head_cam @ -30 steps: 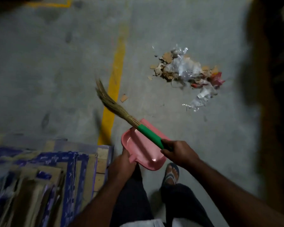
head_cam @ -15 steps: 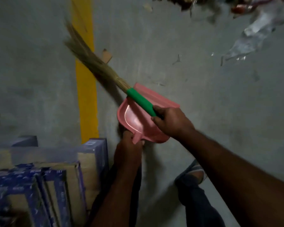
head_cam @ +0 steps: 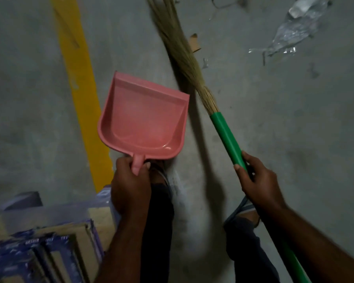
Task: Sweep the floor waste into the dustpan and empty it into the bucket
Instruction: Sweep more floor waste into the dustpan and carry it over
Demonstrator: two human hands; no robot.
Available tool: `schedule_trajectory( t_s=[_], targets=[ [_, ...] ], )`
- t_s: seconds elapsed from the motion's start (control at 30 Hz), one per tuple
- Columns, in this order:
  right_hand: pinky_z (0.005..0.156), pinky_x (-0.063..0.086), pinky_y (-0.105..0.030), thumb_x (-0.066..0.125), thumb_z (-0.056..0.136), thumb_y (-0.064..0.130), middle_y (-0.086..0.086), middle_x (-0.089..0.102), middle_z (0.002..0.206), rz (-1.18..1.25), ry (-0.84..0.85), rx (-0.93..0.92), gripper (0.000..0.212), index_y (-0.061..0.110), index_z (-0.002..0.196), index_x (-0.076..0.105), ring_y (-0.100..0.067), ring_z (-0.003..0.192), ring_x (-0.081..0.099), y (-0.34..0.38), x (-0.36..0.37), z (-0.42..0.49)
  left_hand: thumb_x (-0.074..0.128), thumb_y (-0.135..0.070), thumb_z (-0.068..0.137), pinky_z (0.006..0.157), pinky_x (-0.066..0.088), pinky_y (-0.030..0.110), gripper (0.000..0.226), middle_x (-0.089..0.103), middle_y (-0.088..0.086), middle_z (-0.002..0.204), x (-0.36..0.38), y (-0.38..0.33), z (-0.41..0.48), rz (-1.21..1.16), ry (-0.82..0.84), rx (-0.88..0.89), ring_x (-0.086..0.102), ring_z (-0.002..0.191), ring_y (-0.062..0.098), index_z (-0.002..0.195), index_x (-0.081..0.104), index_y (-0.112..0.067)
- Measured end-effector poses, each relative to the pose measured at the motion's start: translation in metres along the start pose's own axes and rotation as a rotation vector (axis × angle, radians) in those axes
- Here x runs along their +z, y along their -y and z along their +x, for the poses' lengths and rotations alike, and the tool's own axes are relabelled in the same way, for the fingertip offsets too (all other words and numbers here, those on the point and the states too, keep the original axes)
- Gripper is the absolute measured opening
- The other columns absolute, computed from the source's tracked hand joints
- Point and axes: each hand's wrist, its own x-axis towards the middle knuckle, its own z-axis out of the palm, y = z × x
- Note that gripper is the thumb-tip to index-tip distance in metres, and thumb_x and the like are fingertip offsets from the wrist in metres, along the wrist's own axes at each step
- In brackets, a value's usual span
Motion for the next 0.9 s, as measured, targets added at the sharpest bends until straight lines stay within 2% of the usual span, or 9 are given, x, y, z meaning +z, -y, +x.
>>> schedule_trajectory(
  t_s=[0.13,0.2,0.3,0.37,0.43,0.53,0.67,0.8,0.9],
  targets=[
    [0.088,0.05,-0.031,0.067,0.089,0.029,-0.003,0.069,0.12,-0.155,0.032,-0.111,0.046,0.018,0.134,0.058,-0.022,0.103,0.067,-0.036,-0.03,-0.016,0.071,-0.036,0.084,0.068,0.04,0.04,0.027,0.067,0.02,0.097,-0.011,0.004,0.008,0.132,-0.028,-0.053,0.061,0.09,0.044,0.098,0.056,-0.018],
    [0.089,0.05,-0.032,0.068,0.088,0.028,-0.004,0.068,0.122,-0.233,0.084,-0.138,0.047,0.016,0.133,0.059,-0.022,0.105,0.068,-0.056,-0.037,-0.016,0.071,-0.035,0.084,0.071,0.043,0.044,0.03,0.066,0.025,0.1,-0.021,0.009,0.018,0.13,-0.088,-0.082,0.06,0.092,0.048,0.101,0.057,-0.016],
    [0.088,0.053,-0.034,0.064,0.09,0.038,-0.004,0.069,0.12,-0.325,0.162,-0.194,0.047,0.019,0.133,0.059,-0.023,0.105,0.068,-0.079,-0.037,-0.012,0.072,-0.034,0.085,0.074,0.044,0.047,0.031,0.066,0.027,0.101,-0.029,0.016,0.028,0.074,-0.163,-0.08,0.06,0.094,0.048,0.103,0.056,-0.014],
    [0.086,0.054,-0.034,0.06,0.089,0.041,-0.004,0.07,0.117,-0.408,0.231,-0.247,0.049,0.019,0.134,0.059,-0.025,0.104,0.068,-0.087,-0.035,-0.005,0.072,-0.035,0.085,0.076,0.045,0.046,0.032,0.067,0.024,0.1,-0.026,0.011,0.027,0.026,-0.157,-0.055,0.061,0.093,0.046,0.103,0.056,-0.015],
    [0.088,0.053,-0.036,0.061,0.092,0.04,-0.005,0.069,0.12,-0.449,0.278,-0.221,0.049,0.021,0.137,0.056,-0.026,0.107,0.066,-0.089,-0.034,0.006,0.073,-0.038,0.084,0.076,0.046,0.044,0.032,0.069,0.02,0.098,-0.02,0.002,0.022,-0.02,-0.113,-0.005,0.062,0.091,0.043,0.103,0.059,-0.016],
    [0.093,0.052,-0.037,0.062,0.091,0.039,-0.003,0.067,0.125,-0.409,0.213,-0.152,0.049,0.026,0.137,0.055,-0.025,0.111,0.065,-0.084,-0.034,0.021,0.076,-0.038,0.082,0.072,0.046,0.038,0.031,0.071,0.009,0.093,-0.009,-0.011,0.015,-0.082,-0.042,0.073,0.064,0.085,0.033,0.101,0.061,-0.019],
    [0.096,0.05,-0.041,0.064,0.092,0.032,-0.01,0.068,0.123,-0.304,0.046,-0.081,0.045,0.02,0.135,0.056,-0.029,0.112,0.065,-0.071,-0.043,0.04,0.077,-0.036,0.081,0.069,0.044,0.031,0.027,0.066,-0.005,0.087,-0.003,-0.02,0.01,-0.155,0.025,0.1,0.062,0.08,0.022,0.098,0.061,-0.022],
    [0.091,0.05,-0.04,0.064,0.092,0.031,-0.013,0.067,0.122,-0.278,-0.079,-0.071,0.048,0.017,0.137,0.053,-0.033,0.109,0.064,-0.061,-0.055,0.045,0.078,-0.034,0.081,0.068,0.039,0.027,0.027,0.068,-0.002,0.087,-0.004,-0.026,0.013,-0.197,0.02,0.087,0.062,0.079,0.02,0.099,0.061,-0.023],
    [0.092,0.049,-0.039,0.07,0.089,0.03,-0.01,0.065,0.126,-0.319,0.001,-0.116,0.051,0.017,0.136,0.054,-0.031,0.111,0.064,-0.063,-0.057,0.037,0.078,-0.034,0.081,0.067,0.041,0.027,0.027,0.07,0.002,0.086,-0.003,-0.03,0.015,-0.231,0.011,0.088,0.064,0.078,0.022,0.098,0.06,-0.024]
  ],
)
